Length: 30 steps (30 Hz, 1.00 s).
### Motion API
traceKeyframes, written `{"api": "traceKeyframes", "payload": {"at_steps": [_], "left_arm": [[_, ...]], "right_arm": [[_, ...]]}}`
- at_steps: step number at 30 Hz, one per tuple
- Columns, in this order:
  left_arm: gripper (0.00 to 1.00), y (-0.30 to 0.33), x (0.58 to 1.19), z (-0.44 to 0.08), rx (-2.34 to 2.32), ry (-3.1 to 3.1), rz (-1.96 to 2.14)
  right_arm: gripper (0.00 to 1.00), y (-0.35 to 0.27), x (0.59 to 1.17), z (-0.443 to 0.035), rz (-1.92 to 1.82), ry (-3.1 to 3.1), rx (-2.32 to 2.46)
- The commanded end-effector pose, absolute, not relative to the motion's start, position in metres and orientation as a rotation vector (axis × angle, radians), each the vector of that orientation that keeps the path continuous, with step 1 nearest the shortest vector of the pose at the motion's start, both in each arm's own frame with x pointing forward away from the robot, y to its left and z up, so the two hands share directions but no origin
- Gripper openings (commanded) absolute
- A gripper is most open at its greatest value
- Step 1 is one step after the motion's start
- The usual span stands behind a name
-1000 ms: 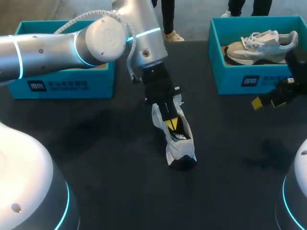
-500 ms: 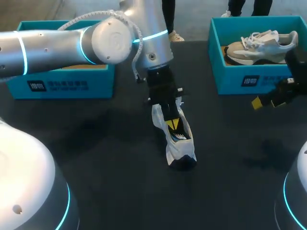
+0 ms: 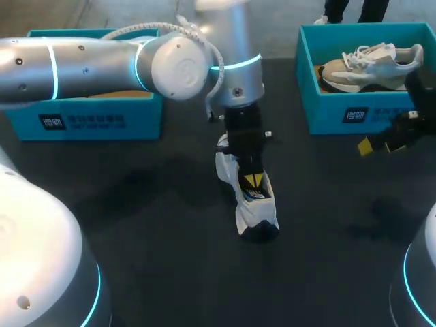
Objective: Take the shoe out of the shoebox, open the shoe tongue, remove and reinsert the insole, then place the shoe into the shoebox
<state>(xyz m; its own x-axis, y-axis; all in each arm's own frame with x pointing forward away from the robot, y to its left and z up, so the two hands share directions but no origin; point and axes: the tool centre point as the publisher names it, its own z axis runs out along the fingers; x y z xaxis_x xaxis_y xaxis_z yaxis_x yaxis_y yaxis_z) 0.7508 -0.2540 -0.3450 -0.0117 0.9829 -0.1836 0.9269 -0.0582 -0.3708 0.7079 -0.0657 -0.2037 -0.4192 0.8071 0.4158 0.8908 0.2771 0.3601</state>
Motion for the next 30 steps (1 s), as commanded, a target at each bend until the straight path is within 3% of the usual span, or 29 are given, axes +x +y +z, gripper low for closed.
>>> {"api": "traceKeyframes", "payload": {"at_steps": [1, 21, 30], "left_arm": [[0.0, -0.253, 0.75, -0.351, -2.109, -2.083, 0.566], [0.0, -0.253, 0.75, -0.387, -2.091, -2.142, 0.399], [0.0, -0.245, 0.751, -0.367, -2.098, -2.161, 0.403]], "right_arm": [[1.0, -0.065, 0.706, -0.204, -0.83, -2.386, -1.605], [1.0, -0.065, 0.706, -0.204, -0.83, -2.386, -1.605], [1.0, -0.065, 0.706, -0.204, -0.83, -2.386, -1.605]]}}
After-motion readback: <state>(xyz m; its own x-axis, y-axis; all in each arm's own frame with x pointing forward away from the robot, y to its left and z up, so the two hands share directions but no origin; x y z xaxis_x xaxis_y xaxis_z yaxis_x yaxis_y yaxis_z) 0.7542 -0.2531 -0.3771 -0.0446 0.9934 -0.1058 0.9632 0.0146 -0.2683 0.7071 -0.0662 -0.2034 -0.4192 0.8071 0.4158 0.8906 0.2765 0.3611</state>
